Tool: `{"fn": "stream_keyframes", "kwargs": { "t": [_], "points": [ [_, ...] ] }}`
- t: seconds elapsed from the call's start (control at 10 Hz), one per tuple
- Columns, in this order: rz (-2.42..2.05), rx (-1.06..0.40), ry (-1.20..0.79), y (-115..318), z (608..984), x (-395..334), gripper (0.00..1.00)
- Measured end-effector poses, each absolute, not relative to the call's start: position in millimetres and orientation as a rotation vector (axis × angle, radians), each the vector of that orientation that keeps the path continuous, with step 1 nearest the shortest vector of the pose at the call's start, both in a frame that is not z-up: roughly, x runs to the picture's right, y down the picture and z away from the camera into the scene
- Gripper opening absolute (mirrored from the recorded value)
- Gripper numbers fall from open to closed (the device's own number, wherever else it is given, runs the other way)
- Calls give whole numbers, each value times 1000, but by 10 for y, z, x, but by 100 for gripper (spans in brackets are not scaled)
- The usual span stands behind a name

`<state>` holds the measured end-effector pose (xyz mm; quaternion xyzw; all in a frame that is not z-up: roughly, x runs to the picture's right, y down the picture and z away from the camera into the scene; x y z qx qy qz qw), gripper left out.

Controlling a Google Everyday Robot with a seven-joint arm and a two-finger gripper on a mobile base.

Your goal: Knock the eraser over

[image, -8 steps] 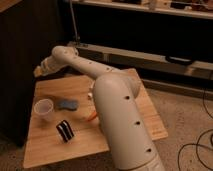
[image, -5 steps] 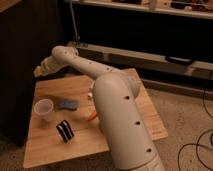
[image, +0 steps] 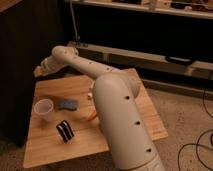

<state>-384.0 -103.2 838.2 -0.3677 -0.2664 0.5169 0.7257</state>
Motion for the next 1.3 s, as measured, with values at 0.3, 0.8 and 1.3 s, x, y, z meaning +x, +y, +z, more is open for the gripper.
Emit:
{"fn": "stream_keyframes", "kwargs": {
  "t": [0.3,0.8,1.3],
  "points": [
    [1140,-811,-588,-1032,8381,-3840,43],
    [1140,-811,-588,-1032,8382,-3840,43],
    [1138,-826,-574,-1024,8207,-3711,43]
  ]
}}
